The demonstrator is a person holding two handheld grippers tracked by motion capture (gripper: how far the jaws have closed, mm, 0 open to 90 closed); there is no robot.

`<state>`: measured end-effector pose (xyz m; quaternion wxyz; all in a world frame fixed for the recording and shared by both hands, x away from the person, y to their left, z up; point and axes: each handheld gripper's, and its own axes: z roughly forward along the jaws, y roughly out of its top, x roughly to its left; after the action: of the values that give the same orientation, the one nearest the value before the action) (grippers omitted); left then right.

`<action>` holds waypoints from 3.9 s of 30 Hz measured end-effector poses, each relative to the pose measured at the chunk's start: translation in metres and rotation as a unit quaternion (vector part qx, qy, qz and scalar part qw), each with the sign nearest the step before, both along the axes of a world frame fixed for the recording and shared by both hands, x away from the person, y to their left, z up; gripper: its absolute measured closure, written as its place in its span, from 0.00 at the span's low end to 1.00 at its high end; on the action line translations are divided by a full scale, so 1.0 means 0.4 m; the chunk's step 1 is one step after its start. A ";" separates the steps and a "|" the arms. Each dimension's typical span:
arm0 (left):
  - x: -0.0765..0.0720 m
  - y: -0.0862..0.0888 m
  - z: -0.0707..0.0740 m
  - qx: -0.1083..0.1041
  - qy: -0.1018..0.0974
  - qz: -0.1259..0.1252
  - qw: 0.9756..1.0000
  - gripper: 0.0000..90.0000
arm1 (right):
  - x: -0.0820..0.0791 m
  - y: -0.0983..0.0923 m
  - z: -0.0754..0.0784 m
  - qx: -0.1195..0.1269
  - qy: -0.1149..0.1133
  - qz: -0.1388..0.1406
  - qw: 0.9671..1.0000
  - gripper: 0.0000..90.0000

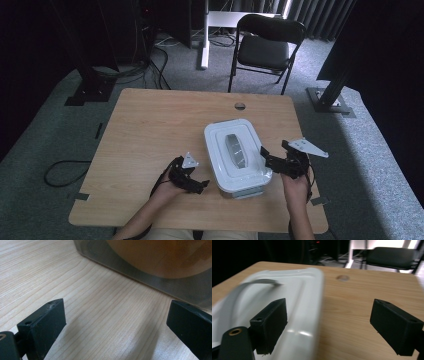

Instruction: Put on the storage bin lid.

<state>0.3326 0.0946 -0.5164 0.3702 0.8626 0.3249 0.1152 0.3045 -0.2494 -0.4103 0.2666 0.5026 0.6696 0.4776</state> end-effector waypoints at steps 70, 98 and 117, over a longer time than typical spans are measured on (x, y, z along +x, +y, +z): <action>0.028 0.063 0.042 0.006 -0.029 0.040 0.999 0.03 | 0.060 0.054 -0.265 -0.015 0.084 0.072 0.994 0.21; 0.030 0.130 0.031 -0.006 -0.016 0.058 0.998 0.03 | 0.043 0.096 -0.266 -0.095 0.059 0.070 0.991 0.14; 0.017 0.205 0.030 -0.011 -0.010 0.087 0.996 0.03 | 0.020 0.021 -0.264 -0.070 0.059 0.049 0.995 0.15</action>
<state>0.3394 0.1764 -0.5044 0.3718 0.8255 0.3964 0.1521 0.3125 -0.2408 -0.5161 0.2373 0.4769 0.7398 0.4111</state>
